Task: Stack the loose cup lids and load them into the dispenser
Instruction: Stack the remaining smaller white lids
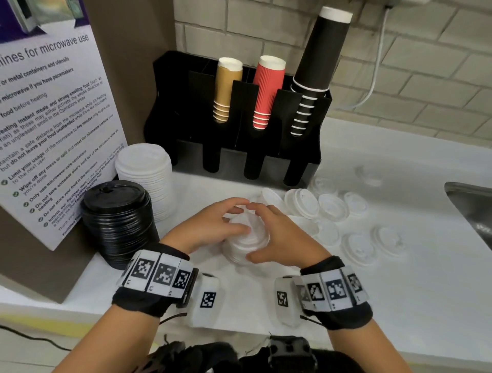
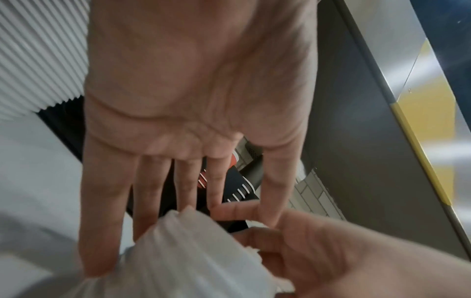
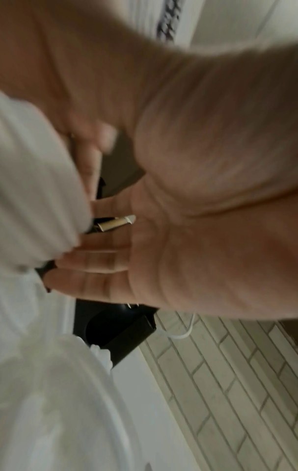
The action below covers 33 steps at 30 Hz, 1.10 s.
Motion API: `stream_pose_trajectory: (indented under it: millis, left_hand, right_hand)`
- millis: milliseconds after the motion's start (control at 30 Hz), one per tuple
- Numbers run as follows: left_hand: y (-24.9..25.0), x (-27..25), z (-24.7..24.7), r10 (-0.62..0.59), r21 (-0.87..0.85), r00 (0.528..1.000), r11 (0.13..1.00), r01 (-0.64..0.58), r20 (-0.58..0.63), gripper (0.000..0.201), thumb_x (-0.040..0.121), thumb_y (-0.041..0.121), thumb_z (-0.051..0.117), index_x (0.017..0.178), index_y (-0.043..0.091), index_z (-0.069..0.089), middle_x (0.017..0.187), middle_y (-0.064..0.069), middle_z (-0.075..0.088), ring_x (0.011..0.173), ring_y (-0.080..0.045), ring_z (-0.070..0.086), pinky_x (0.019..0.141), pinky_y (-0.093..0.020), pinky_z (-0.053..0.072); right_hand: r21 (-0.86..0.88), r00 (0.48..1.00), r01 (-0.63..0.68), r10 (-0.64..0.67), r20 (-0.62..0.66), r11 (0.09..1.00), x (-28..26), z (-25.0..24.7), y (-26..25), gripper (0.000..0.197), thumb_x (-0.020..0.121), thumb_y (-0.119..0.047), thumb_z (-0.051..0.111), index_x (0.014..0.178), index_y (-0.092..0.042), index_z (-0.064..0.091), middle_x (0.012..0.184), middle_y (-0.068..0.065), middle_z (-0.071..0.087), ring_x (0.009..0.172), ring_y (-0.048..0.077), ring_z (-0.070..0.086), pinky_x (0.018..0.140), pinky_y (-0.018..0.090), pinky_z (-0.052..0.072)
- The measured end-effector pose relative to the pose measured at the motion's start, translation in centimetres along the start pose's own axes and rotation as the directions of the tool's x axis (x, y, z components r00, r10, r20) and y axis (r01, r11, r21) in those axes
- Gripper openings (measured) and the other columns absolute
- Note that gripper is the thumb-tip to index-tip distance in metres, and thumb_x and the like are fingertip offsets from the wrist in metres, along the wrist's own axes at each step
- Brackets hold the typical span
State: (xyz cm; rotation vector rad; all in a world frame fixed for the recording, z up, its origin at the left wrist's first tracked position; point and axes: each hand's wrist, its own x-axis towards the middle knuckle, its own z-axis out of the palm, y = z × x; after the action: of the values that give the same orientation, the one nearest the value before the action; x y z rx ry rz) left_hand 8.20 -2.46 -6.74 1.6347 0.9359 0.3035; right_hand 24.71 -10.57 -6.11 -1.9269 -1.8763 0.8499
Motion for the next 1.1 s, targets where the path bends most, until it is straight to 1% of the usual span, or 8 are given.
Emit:
stream_pose_trajectory:
  millis: [200,367,467,667,767,833,933,1100]
  left_hand:
    - [-0.3,-0.2,0.1,0.024,0.02,1.0,0.999,-0.024,0.019,0.045,0.09,0.001,0.06,0.128,0.024,0.057,0.128,0.006,0.058,0.091,-0.011,0.062,0.059,-0.018,0.05]
    - [-0.2,-0.4,0.1,0.006,0.025,0.998,1.0,-0.007,0.066,0.057,0.084,0.008,0.073,0.132,0.03,0.053,0.125,0.012,0.054,0.108,-0.016,0.059,0.072,-0.03,0.058]
    - [-0.5,-0.4,0.0,0.021,0.087,0.996,0.996,-0.029,0.084,0.076,0.073,0.008,0.082,0.136,0.034,0.049,0.127,0.015,0.051,0.111,-0.01,0.054,0.066,-0.023,0.056]
    - [-1.3,-0.2,-0.2,0.025,0.105,0.998,0.994,-0.031,0.062,0.079,0.067,0.004,0.084,0.132,0.035,0.053,0.125,0.018,0.055,0.11,-0.008,0.054,0.062,-0.022,0.056]
    - [-1.2,-0.2,0.1,0.03,0.092,0.997,0.995,-0.036,0.064,0.078,0.066,0.005,0.085,0.126,0.04,0.05,0.118,0.024,0.051,0.103,-0.003,0.054,0.062,-0.022,0.057]
    - [-1.2,0.0,0.2,0.04,0.101,0.997,0.994,-0.046,0.059,0.071,0.067,0.005,0.085,0.121,0.038,0.054,0.118,0.019,0.054,0.101,-0.009,0.057,0.057,-0.021,0.053]
    - [-1.3,0.1,0.3,0.034,0.113,0.998,0.993,-0.039,0.048,0.068,0.067,0.006,0.084,0.121,0.036,0.056,0.12,0.014,0.056,0.101,-0.017,0.059,0.058,-0.022,0.052]
    - [-1.5,0.1,0.3,0.032,0.094,0.998,0.995,-0.037,0.056,0.071,0.066,0.005,0.085,0.121,0.038,0.054,0.114,0.02,0.054,0.103,-0.012,0.057,0.062,-0.024,0.057]
  right_hand:
    - [-0.046,0.984,-0.059,0.051,-0.169,0.997,2.6,-5.5,1.6,0.046,0.087,-0.022,0.064,0.13,-0.032,0.05,0.123,0.004,0.05,0.11,0.015,0.049,0.09,0.027,0.041]
    - [-0.284,0.994,-0.107,0.097,-0.05,0.953,5.3,-4.0,2.0,0.031,0.089,-0.023,0.063,0.12,-0.025,0.061,0.119,0.006,0.059,0.11,0.022,0.055,0.092,0.029,0.044]
    - [-0.321,0.994,-0.091,0.064,-0.094,0.943,5.7,-3.4,1.8,0.023,0.089,-0.012,0.06,0.112,-0.017,0.065,0.109,0.006,0.065,0.099,0.022,0.062,0.083,0.027,0.048]
    - [0.039,0.872,0.061,-0.034,-0.488,0.997,3.7,-5.7,1.6,0.022,0.092,-0.006,0.054,0.105,-0.019,0.064,0.082,-0.002,0.066,0.078,0.02,0.063,0.075,0.029,0.051]
    - [-0.135,0.981,-0.052,0.025,-0.192,0.989,4.1,-5.0,1.3,0.029,0.094,-0.024,0.058,0.122,-0.028,0.058,0.11,0.003,0.061,0.105,0.02,0.058,0.087,0.025,0.041]
    - [-0.364,0.986,-0.137,0.16,0.034,0.921,5.2,-3.7,1.1,0.037,0.096,-0.032,0.052,0.133,-0.031,0.052,0.131,0.006,0.053,0.125,0.024,0.046,0.104,0.033,0.037]
    - [-0.461,0.976,-0.138,0.199,0.087,0.877,6.1,-3.3,0.8,0.04,0.099,-0.028,0.046,0.137,-0.017,0.052,0.145,0.004,0.048,0.135,0.024,0.039,0.112,0.036,0.032]
    - [-0.116,0.948,-0.107,0.066,-0.31,0.987,4.6,-4.8,1.1,0.026,0.09,-0.012,0.063,0.114,-0.006,0.066,0.123,0.007,0.063,0.112,0.02,0.058,0.088,0.015,0.039]
